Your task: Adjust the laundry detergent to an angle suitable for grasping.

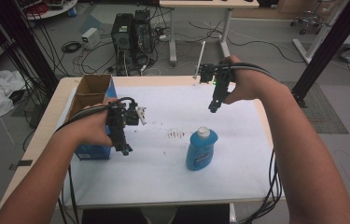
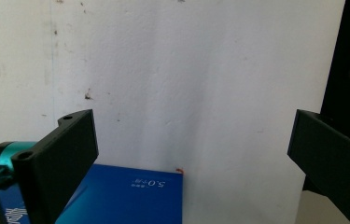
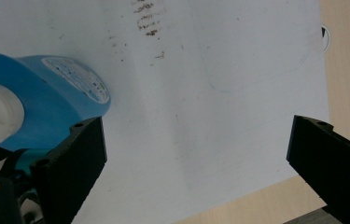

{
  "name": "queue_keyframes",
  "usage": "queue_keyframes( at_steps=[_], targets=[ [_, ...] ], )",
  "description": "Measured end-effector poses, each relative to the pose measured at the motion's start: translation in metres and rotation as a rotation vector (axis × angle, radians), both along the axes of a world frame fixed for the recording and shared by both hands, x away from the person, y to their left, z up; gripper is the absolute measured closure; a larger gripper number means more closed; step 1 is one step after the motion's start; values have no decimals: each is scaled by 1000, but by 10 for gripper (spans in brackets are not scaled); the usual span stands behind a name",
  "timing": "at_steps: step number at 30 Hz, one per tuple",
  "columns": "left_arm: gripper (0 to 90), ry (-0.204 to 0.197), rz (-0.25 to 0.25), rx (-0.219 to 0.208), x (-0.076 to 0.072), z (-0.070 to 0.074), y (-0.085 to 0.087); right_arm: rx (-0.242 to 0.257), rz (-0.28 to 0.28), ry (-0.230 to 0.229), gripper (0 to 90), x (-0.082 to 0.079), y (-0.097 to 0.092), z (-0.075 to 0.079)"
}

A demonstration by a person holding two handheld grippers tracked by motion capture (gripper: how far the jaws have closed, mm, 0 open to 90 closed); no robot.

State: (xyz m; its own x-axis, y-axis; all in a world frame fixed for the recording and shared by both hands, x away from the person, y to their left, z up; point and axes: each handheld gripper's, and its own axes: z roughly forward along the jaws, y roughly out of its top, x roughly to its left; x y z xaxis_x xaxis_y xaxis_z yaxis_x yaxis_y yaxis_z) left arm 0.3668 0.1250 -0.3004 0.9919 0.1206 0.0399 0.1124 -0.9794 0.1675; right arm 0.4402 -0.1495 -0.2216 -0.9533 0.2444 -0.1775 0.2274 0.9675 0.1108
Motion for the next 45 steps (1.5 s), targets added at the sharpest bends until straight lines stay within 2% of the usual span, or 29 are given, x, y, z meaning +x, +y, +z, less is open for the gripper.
queue_keyframes(
  at_steps=[5, 7, 9, 12, 13, 14, 15, 19, 23, 24, 25, 27, 30, 36, 39, 45],
  targets=[
    [17, -3, -8, 4, -5, 0, -1, -3, -9, 3, 40, 0, -9, -3],
    [17, -10, -19, 2, -9, 0, -3, -2, -30, 6, 39, 0, -19, -6],
    [17, -11, -22, -16, -11, 1, -4, 4, -34, 6, 39, 0, -26, -8],
    [17, 11, -41, -76, -15, 1, -7, 3, -56, 9, 39, -1, -34, -9],
    [17, 11, -41, -76, -15, 1, -7, 3, -56, 9, 39, -1, -34, -9],
    [17, 19, -47, -115, -17, 1, -8, 5, -56, 8, 39, 0, -36, -10],
    [17, 21, -48, -131, -17, 0, -9, 9, -62, 9, 39, 0, -39, -11],
    [17, 23, -44, -241, -24, -3, -10, 4, -71, 14, 39, 0, -42, -12],
    [17, 29, -47, -296, -28, -6, -11, 5, -63, 12, 39, 0, -42, -13],
    [17, 29, -47, -296, -28, -6, -11, 5, -63, 12, 39, 0, -42, -13],
    [17, 46, -44, -334, -29, -7, -12, 4, -62, 11, 39, -1, -42, -13],
    [17, 63, -37, -367, -29, -9, -13, 7, -64, 9, 39, -2, -41, -12],
    [17, 84, -17, -405, -31, -11, -14, 11, -66, 6, 39, -3, -41, -12],
    [17, 105, -17, -443, -30, -15, -18, 11, -65, 4, 39, -4, -41, -11],
    [17, 132, -9, -492, -30, -17, -21, 8, -61, 3, 38, -4, -41, -11],
    [17, 175, 25, -532, -28, -21, -25, 9, -66, 1, 38, -5, -41, -12]
  ],
)
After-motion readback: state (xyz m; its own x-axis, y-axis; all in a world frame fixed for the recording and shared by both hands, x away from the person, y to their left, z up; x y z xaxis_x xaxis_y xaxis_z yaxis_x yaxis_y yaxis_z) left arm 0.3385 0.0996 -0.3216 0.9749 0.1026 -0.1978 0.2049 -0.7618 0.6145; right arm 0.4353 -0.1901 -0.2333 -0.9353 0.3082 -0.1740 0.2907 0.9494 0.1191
